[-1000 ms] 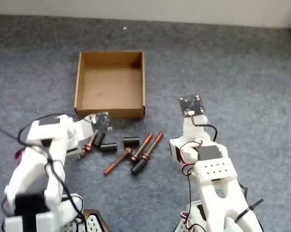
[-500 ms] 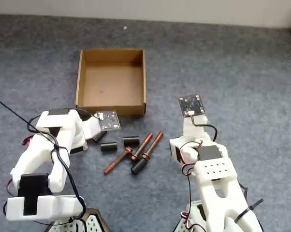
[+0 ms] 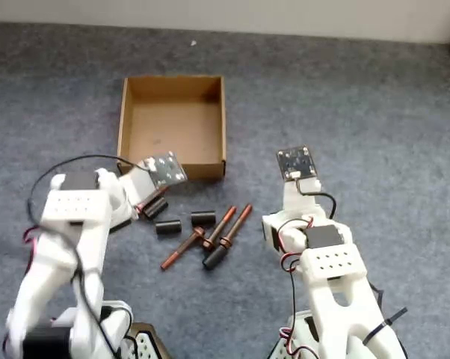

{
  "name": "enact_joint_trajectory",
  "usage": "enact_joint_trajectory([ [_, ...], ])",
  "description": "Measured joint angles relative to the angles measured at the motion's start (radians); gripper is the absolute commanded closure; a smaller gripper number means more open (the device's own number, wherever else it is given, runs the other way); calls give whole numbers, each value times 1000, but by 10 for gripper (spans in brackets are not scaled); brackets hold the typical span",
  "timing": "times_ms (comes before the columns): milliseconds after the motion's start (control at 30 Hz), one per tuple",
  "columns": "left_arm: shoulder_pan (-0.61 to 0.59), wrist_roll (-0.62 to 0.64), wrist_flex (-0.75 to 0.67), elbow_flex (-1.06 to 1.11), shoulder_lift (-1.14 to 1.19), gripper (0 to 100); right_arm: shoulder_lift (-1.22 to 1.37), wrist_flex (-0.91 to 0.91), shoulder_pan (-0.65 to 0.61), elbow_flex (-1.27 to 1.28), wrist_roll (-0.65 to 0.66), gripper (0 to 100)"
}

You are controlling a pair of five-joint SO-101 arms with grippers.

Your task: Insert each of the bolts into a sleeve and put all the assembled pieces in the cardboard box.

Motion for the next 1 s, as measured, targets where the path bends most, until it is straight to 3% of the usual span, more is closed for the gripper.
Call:
enact_joint_trajectory([
  [200, -3, 244, 25, 0, -293, 995, 0, 0, -12, 0, 0, 993],
  [533, 2, 697, 28, 0, -628, 995, 0, 66, -193, -81, -35, 993],
  [733, 89, 878, -23, 0, -740, 995, -6, 190, -219, -232, -172, 993],
  [1000, 219, 1059, -130, 0, -816, 995, -187, 163, -342, -252, -261, 993],
])
